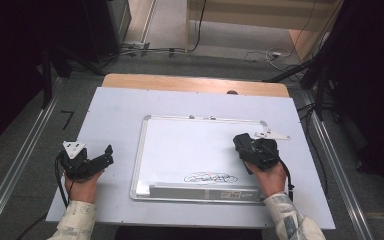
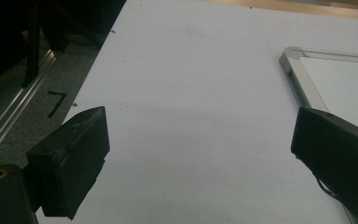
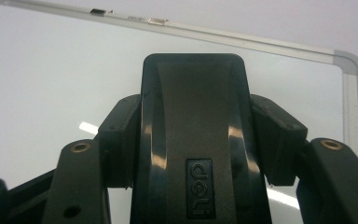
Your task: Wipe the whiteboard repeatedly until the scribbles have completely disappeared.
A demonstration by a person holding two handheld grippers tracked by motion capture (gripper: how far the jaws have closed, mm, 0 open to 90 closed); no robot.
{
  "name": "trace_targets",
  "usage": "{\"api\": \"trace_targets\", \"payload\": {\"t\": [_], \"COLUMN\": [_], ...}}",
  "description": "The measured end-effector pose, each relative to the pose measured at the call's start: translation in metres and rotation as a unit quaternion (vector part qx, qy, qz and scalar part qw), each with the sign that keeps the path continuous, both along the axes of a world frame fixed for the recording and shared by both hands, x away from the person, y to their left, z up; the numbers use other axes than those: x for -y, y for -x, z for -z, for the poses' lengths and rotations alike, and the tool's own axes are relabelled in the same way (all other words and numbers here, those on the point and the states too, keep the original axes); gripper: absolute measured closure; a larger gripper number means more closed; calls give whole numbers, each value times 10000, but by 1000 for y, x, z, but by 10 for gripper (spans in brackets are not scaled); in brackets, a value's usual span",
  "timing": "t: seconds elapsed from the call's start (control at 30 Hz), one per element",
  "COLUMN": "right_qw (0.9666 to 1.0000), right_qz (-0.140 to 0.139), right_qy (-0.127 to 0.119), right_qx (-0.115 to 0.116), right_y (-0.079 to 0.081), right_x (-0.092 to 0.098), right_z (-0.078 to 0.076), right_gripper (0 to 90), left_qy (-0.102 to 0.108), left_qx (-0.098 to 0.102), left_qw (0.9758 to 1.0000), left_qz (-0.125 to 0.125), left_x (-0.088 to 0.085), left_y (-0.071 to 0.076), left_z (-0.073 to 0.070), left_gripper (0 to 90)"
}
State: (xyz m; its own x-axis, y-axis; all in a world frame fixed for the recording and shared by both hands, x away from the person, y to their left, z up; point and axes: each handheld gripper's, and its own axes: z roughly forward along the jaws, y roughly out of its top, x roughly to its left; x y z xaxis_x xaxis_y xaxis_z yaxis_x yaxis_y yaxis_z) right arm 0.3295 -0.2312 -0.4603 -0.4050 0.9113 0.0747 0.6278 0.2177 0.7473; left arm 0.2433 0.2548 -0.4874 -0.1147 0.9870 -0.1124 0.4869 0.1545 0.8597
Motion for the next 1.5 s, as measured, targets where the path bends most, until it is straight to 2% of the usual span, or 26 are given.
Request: {"api": "trace_targets", "payload": {"t": [0.3, 0.83, 1.2, 1.43, 1.5], "right_qw": [9998, 9985, 9971, 9946, 9945], "right_qz": [-156, -497, -655, -775, -791], "right_qy": [-50, 139, 308, 545, 572], "right_qx": [-61, -161, -250, -412, -377], "right_y": [5, 12, 16, 14, 14], "right_x": [-8, -20, -28, -31, -31], "right_z": [1, 12, 20, 28, 28], "right_gripper": [382, 382, 382, 379, 378], "left_qy": [11, 39, 33, 39, 35], "left_qx": [16, 27, 24, 24, 25], "left_qw": [10000, 10000, 10000, 10000, 10000], "left_qz": [2, 4, 22, 17, 17], "left_x": [0, -1, -1, -1, -1], "left_y": [1, 1, 1, 1, 1], "left_z": [0, -1, -1, -1, -1], "left_gripper": [45, 44, 45, 45, 45]}}
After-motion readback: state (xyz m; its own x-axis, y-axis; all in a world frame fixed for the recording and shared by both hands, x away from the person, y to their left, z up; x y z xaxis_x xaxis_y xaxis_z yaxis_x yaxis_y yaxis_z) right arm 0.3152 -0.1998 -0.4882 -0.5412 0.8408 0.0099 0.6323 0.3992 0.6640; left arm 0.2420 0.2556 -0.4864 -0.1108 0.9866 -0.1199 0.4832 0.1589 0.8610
